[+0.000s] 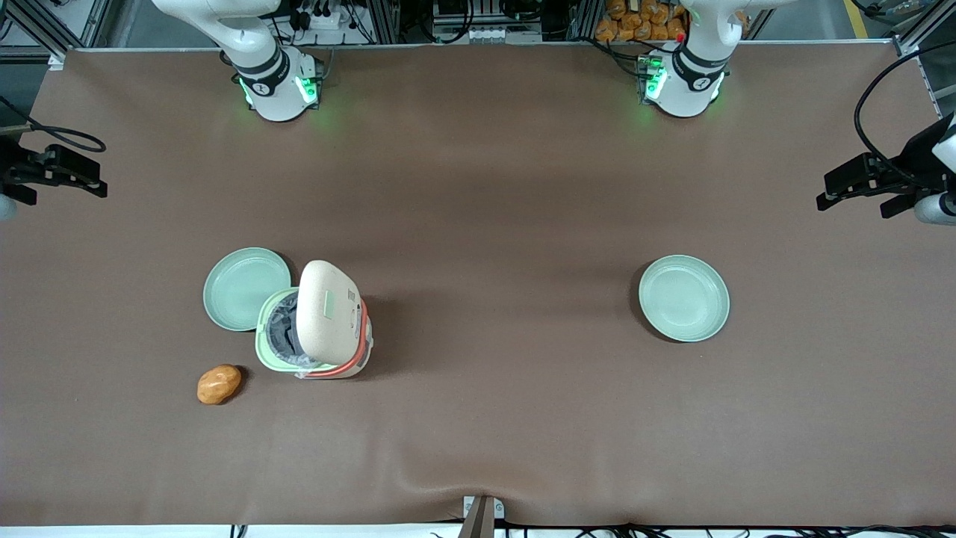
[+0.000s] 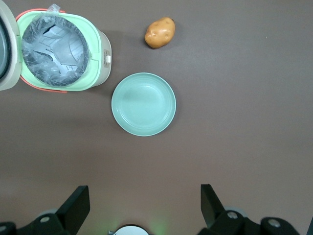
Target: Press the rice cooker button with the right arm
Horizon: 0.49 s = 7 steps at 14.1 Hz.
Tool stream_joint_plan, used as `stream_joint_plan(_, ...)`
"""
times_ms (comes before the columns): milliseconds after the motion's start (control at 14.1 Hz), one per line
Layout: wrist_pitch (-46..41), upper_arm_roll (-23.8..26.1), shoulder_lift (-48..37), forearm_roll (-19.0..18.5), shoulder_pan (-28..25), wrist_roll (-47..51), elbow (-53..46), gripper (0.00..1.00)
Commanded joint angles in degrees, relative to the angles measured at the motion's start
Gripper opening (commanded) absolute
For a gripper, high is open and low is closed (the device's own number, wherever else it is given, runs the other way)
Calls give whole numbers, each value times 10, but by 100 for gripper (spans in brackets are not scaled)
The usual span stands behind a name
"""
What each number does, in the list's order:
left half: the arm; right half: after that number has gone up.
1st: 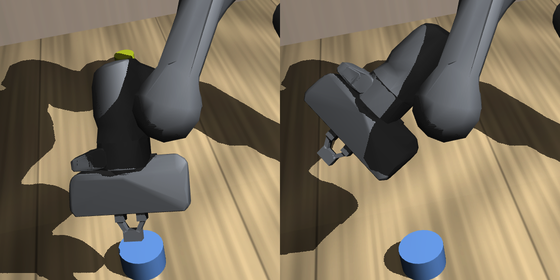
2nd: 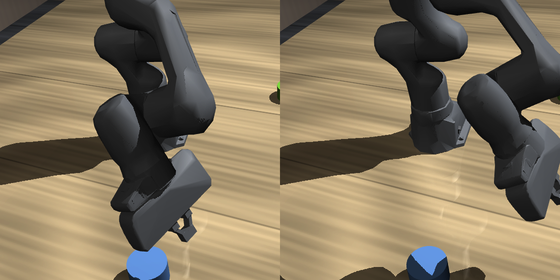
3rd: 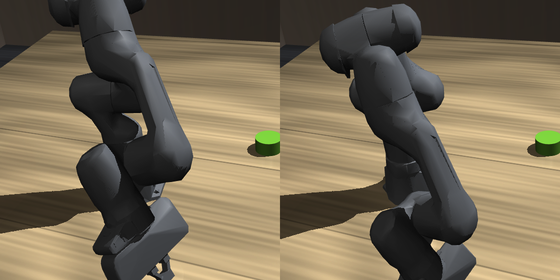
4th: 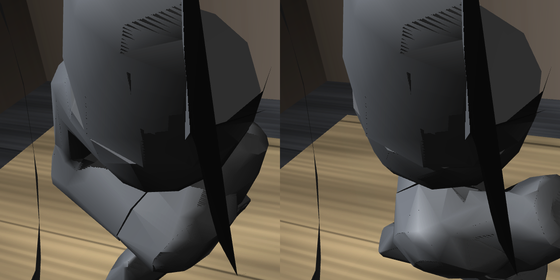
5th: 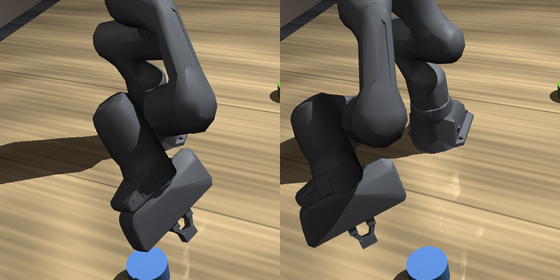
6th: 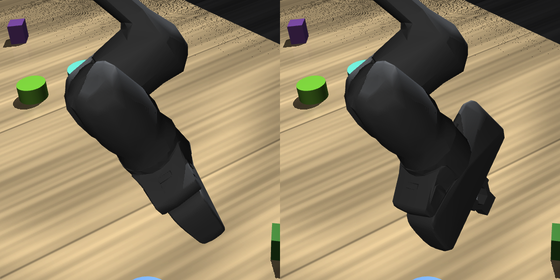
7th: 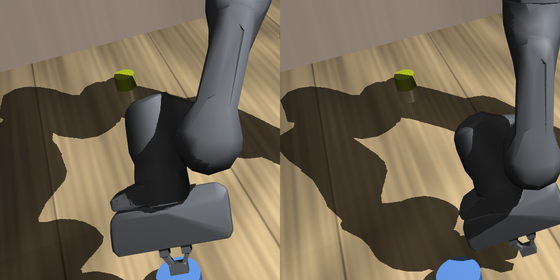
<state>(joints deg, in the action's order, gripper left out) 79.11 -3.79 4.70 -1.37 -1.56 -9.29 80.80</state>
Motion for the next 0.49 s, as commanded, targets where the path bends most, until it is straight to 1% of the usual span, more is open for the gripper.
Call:
stream_joint_plan(0,-4,6,-8,1,4,0,4,100)
stream_joint_plan(71,-4,5,-8,9,4,1,4,100)
stream_joint_plan(141,-7,5,-8,27,5,1,4,100)
stream_joint_plan(212,-14,4,-8,33,5,0,4,100)
stream_joint_plan(424,-14,4,-8,31,5,0,4,100)
